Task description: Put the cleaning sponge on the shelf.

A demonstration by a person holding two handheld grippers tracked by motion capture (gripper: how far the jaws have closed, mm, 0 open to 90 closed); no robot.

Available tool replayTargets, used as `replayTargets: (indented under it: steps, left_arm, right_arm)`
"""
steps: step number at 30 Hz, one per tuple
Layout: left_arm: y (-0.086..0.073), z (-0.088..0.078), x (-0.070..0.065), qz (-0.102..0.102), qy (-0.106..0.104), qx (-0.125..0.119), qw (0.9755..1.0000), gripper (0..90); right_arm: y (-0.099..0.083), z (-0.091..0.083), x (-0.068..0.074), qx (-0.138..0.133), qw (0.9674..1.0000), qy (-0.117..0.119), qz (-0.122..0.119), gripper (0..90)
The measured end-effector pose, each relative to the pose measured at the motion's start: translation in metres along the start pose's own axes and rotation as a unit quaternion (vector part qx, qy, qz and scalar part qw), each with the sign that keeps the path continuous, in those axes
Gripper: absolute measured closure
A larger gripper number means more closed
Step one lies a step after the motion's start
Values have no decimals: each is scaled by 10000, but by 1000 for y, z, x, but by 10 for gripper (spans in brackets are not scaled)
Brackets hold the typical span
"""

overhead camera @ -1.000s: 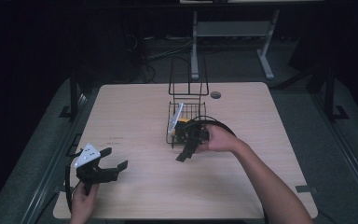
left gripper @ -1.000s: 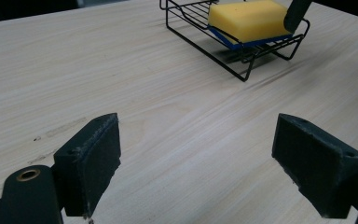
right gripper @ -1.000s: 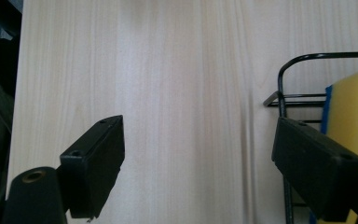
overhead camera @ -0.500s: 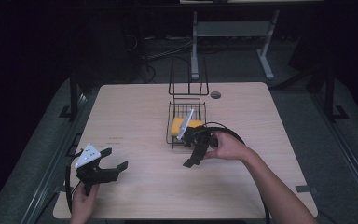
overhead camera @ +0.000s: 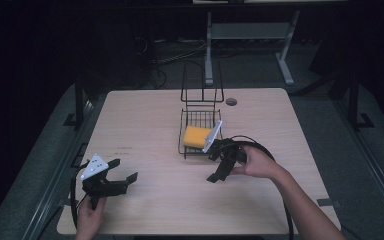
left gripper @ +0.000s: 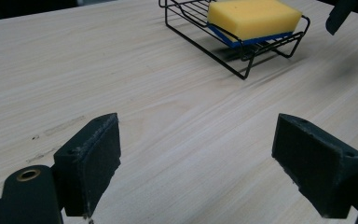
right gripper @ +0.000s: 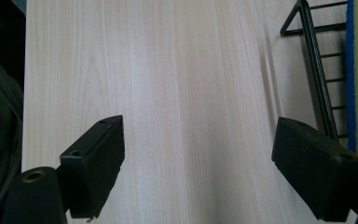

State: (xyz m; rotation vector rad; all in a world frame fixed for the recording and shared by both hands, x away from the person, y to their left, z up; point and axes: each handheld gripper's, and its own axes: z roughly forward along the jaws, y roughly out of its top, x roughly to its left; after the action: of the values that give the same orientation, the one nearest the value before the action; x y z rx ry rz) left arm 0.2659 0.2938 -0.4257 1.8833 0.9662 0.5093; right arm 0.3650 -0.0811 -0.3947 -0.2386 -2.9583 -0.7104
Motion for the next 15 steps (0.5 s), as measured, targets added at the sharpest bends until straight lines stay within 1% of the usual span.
replayTargets:
  steps: [15]
  left_arm:
    - [0,0,0,24,2,17,10000,147]
  right_arm:
    - [-25,-3,3,-36,9998,-77,186,167]
